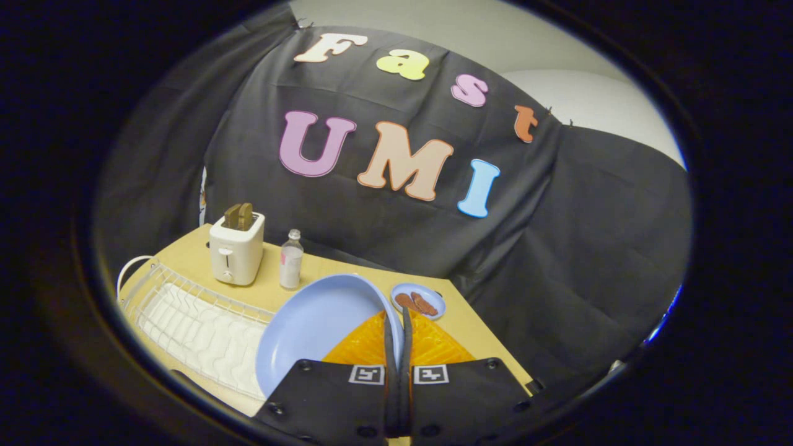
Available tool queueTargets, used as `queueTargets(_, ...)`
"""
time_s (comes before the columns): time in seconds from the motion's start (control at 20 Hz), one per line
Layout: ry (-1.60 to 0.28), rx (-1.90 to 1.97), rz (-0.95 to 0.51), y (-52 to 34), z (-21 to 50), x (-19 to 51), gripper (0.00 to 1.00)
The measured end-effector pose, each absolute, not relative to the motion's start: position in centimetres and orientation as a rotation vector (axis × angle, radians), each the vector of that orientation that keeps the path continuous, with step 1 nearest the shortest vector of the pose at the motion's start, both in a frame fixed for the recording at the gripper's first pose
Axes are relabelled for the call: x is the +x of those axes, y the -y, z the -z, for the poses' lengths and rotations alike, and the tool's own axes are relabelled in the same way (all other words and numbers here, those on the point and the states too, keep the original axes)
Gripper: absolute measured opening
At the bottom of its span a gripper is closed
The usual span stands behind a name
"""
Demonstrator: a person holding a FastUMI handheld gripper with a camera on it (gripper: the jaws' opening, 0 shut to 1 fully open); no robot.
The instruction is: Take the plate from the dish rack, then take the spoon from the basket and place it into the plate.
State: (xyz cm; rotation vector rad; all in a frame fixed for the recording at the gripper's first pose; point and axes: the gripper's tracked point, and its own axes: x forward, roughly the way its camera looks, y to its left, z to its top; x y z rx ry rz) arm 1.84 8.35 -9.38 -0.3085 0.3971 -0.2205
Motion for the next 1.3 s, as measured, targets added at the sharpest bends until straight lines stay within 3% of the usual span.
queueTargets(0.45,-0.427,-0.177,0.196,-0.9,14.0,-3.4,0.03)
queueTargets(1.0,-0.573,0.061,0.038,2.7,24.3,-4.6,0.04)
queueTargets(1.3,-0.677,0.118,0.030,4.3,30.2,-4.3,0.04)
